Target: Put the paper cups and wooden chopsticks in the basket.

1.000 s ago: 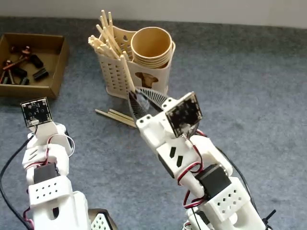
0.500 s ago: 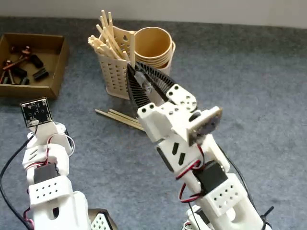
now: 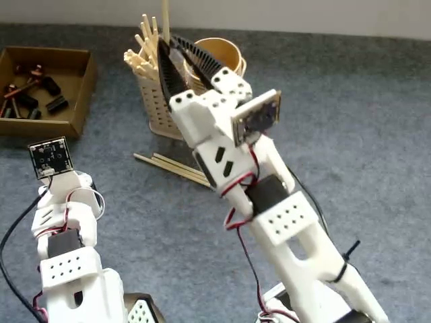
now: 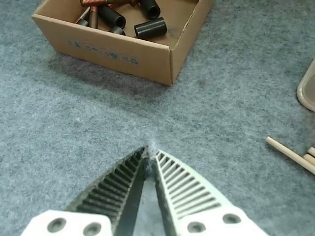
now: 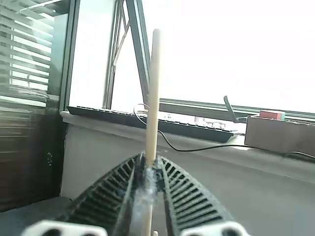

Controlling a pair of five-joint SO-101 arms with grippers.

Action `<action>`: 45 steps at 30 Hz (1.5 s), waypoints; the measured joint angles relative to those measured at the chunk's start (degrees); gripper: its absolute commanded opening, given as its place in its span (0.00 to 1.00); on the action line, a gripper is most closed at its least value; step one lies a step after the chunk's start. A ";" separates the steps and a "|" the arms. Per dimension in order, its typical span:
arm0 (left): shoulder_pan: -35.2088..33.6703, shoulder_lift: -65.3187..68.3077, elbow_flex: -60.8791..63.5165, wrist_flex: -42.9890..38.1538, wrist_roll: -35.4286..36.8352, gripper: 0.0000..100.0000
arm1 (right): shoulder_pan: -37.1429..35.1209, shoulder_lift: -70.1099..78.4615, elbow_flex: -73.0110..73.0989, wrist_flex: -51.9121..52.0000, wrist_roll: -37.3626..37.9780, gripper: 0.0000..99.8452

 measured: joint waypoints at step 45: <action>0.00 0.00 0.00 0.00 0.00 0.01 | -0.44 17.23 -11.08 0.97 11.52 0.01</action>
